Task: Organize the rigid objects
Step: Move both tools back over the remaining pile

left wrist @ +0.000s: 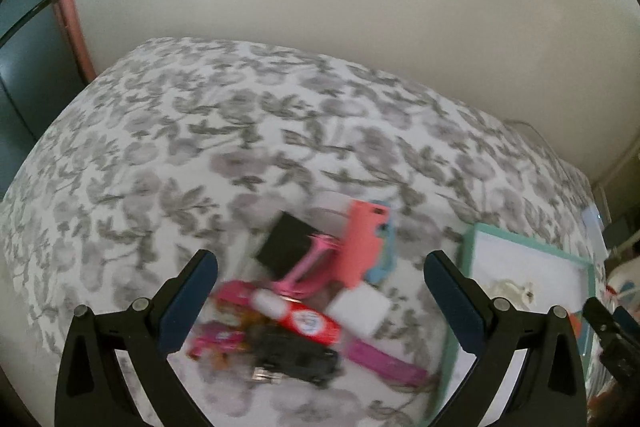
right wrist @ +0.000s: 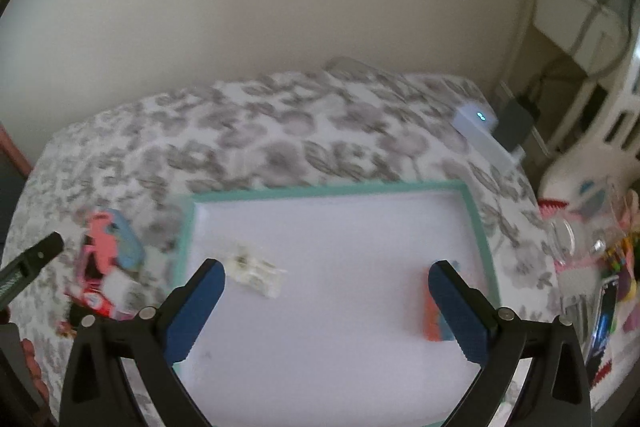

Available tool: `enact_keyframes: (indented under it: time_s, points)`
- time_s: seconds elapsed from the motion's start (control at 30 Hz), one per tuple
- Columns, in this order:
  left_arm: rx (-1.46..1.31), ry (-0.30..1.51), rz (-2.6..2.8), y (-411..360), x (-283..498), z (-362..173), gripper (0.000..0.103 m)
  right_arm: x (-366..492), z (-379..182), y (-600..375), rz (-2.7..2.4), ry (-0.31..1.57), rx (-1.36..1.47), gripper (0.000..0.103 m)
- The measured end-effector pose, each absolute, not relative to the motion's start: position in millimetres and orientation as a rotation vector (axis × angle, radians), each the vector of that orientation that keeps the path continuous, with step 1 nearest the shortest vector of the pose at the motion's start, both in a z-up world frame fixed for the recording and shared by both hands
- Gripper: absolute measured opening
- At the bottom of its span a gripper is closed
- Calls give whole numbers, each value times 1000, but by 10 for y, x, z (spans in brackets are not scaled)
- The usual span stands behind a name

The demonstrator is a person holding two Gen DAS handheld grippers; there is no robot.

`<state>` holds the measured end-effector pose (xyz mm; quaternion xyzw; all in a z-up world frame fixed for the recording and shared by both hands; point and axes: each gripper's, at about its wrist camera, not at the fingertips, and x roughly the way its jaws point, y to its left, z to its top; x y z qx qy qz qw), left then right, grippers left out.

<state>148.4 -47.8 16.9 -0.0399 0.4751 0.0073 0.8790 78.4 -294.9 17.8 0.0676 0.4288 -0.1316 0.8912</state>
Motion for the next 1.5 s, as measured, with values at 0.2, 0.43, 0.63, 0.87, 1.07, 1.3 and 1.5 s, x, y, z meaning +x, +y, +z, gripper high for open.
enact_keyframes:
  time_s: [0.2,0.43,0.63,0.87,1.07,1.3,1.5]
  points:
    - [-64,998,126,-51,1495,229,103,844,322,-2472,-189,854,113,103]
    - [-83,1018,236,423,1474,245,103,921,264,-1963,-99,875,72,103]
    - [-117,1047,267,679,1472,202,103,1006,142,-1690,-25,908,75,103]
    - [-167,1072,272,853,1480,158,103,1091,-63,-1547,10,968,98,103]
    - [-156,1170,224,756,1541,-93,103,1138,-390,-1464,43,1082,80,103]
    - [-143,1294,162,617,1586,-428,103,1136,-623,-1421,71,1166,71,96]
    - [-161,1357,137,587,1597,-600,103,1103,-677,-1376,48,1175,-20,91]
